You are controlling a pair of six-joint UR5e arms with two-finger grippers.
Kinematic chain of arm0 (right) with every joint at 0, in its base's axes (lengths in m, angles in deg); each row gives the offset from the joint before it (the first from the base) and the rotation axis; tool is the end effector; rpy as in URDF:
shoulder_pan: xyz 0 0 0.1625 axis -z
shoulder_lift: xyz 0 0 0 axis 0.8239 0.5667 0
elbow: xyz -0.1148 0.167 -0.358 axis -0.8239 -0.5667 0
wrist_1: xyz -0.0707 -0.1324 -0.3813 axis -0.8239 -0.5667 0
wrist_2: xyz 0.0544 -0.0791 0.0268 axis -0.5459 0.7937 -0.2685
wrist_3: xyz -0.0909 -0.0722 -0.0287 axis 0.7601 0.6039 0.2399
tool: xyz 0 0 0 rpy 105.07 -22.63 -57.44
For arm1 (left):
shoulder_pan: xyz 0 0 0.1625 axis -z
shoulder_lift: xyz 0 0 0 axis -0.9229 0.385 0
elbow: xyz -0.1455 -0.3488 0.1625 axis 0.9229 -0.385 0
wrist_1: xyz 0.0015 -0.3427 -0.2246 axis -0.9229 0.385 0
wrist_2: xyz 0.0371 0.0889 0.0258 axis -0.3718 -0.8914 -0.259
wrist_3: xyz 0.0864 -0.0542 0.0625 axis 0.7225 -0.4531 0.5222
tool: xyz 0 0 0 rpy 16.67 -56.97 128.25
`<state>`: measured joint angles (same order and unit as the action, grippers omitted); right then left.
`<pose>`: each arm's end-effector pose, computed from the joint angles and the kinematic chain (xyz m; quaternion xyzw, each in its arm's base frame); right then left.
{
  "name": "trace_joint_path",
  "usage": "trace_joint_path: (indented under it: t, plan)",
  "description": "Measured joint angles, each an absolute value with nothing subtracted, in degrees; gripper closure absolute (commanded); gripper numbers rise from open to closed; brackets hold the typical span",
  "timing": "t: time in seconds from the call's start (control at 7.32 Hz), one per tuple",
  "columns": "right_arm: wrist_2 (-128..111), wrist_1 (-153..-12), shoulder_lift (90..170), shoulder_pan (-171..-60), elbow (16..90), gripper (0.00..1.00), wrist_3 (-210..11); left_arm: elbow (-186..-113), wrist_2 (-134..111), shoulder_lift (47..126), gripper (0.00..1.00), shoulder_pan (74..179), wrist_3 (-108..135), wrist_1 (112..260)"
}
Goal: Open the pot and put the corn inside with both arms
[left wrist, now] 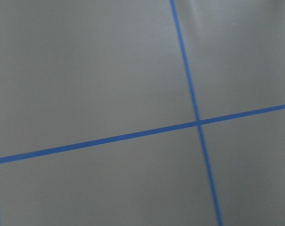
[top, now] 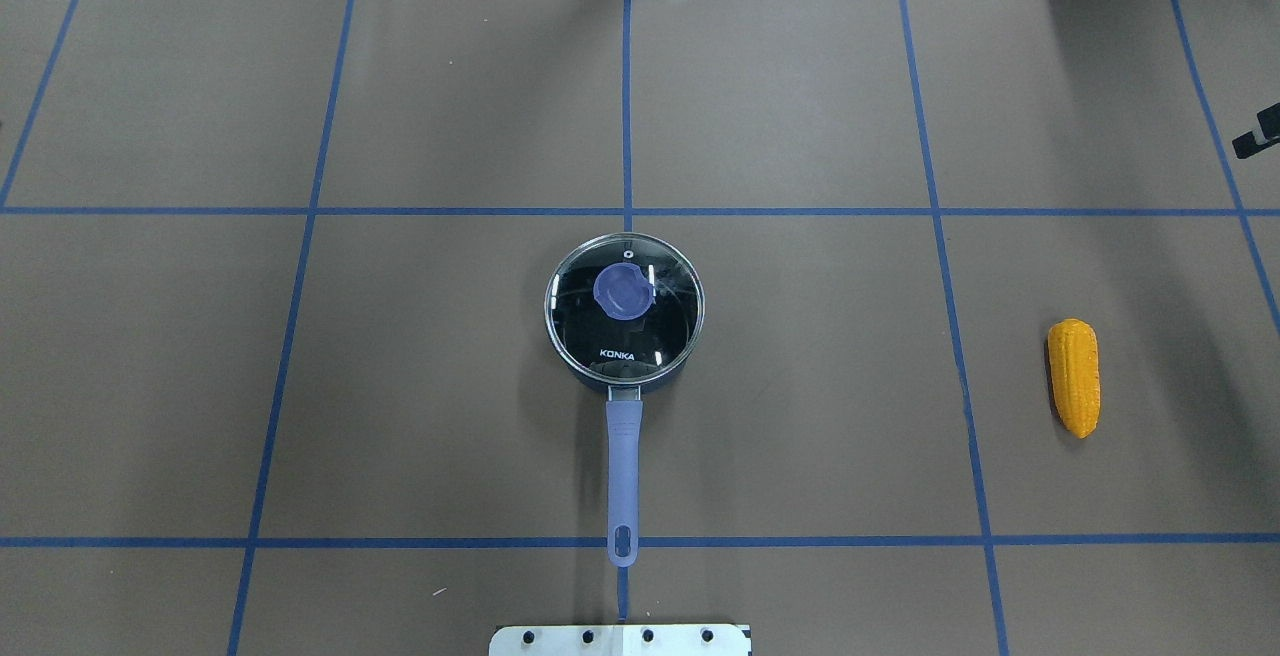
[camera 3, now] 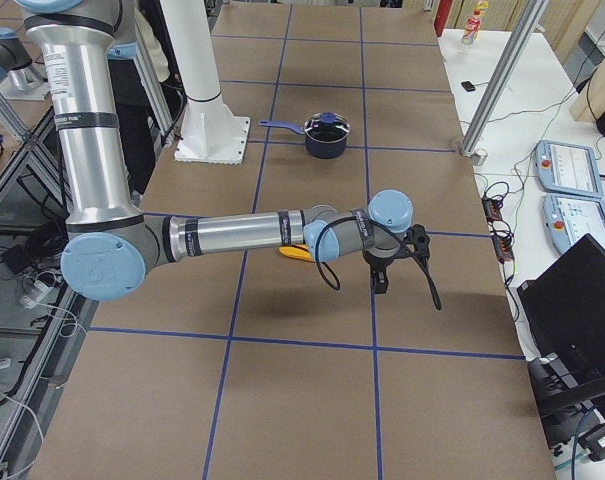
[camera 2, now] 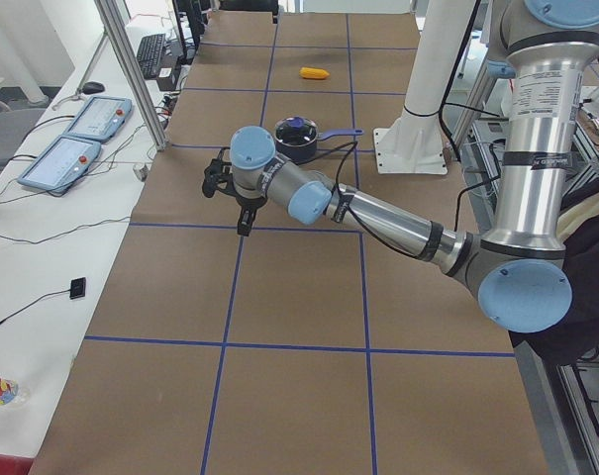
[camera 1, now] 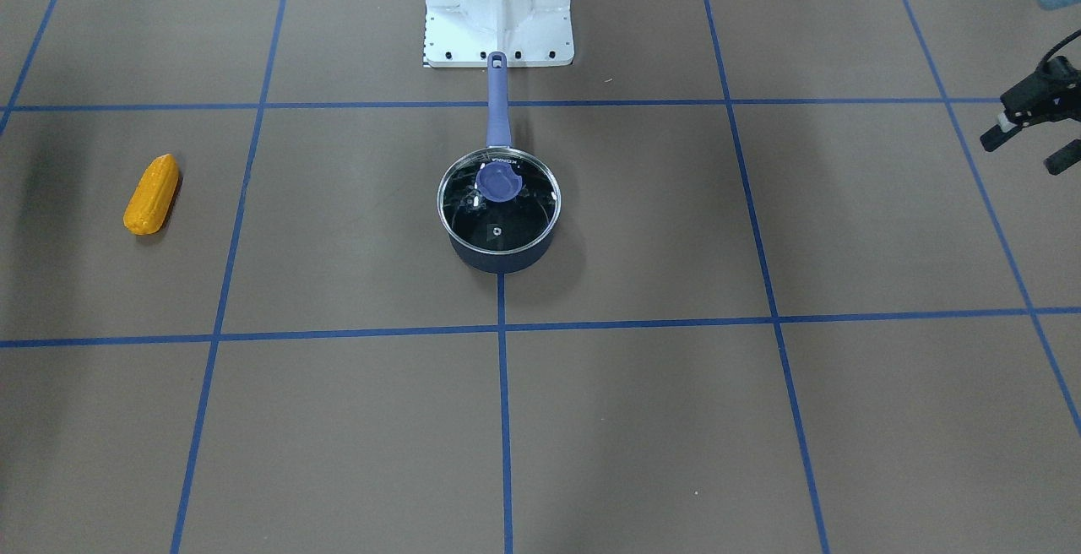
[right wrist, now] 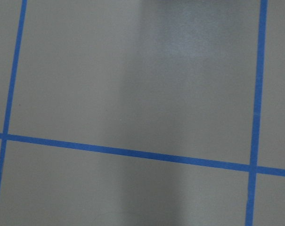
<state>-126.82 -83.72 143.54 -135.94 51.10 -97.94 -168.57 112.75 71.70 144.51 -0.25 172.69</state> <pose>-0.0521 -0.5515 0.5556 0.0571 -0.4489 -0.0286 0.8913 0.0789 -0.5025 0.4017 0.1139 0.5134 0.0360 0.8498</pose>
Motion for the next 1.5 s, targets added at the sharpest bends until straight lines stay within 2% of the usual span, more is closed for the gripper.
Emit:
trace_joint_path:
  t: [0.55, 0.82, 1.5]
  plan:
    - [-126.4, -83.6, 142.2, -131.5, 55.0, 0.00, -104.0, -171.3, 102.3, 84.1, 0.02, 127.2, -22.8, 172.0]
    - [-125.2, -83.8, 140.5, -130.4, 56.9, 0.00, -108.9, -171.0, 96.3, 91.5, 0.02, 120.6, -26.8, 166.3]
    - [-123.8, -83.7, 138.0, -125.8, 57.9, 0.00, -115.9, -167.4, 91.6, 102.2, 0.03, 114.7, -30.1, 161.2]
